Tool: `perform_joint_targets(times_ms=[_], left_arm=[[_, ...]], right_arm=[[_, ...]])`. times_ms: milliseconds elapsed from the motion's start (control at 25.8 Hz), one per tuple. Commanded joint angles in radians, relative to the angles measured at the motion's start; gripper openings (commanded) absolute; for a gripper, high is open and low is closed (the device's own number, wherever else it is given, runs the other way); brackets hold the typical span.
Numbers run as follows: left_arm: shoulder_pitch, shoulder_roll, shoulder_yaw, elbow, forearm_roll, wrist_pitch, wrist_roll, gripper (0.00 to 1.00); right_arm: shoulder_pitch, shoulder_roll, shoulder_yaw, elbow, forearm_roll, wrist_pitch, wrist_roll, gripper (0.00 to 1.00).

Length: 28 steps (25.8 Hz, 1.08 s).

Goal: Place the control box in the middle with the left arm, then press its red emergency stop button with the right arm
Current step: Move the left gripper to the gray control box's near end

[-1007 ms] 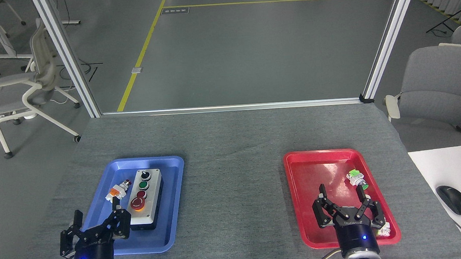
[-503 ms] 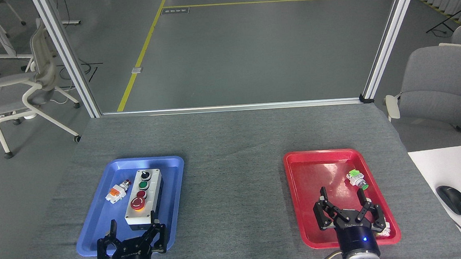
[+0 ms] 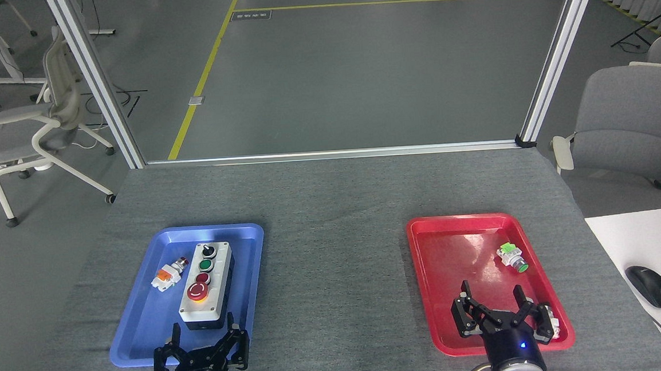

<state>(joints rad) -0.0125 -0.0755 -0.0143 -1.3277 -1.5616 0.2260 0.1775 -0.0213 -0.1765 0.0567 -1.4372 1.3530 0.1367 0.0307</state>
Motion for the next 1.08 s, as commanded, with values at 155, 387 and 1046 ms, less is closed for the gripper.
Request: perform_joint_targets(times_ms=[155, 387, 1046], left_arm=[[-0.070, 0.023, 0.001, 0.101, -0.002, 0.000, 0.000, 1.00], [-0.123, 0.031, 0.001, 0.157, 0.002, 0.001, -0.001, 1.00], [-0.245, 0.036, 0.001, 0.369, 0.012, 0.000, 0.002, 1.00]], right_arm=[[0.000, 0.000, 0.000, -0.006, 0.005, -0.149, -0.092, 0.98], [0.001, 0.000, 0.000, -0.009, 0.006, -0.147, -0.127, 0.99], [0.000, -0.001, 0.009, -0.008, 0.006, -0.135, -0.132, 0.98]])
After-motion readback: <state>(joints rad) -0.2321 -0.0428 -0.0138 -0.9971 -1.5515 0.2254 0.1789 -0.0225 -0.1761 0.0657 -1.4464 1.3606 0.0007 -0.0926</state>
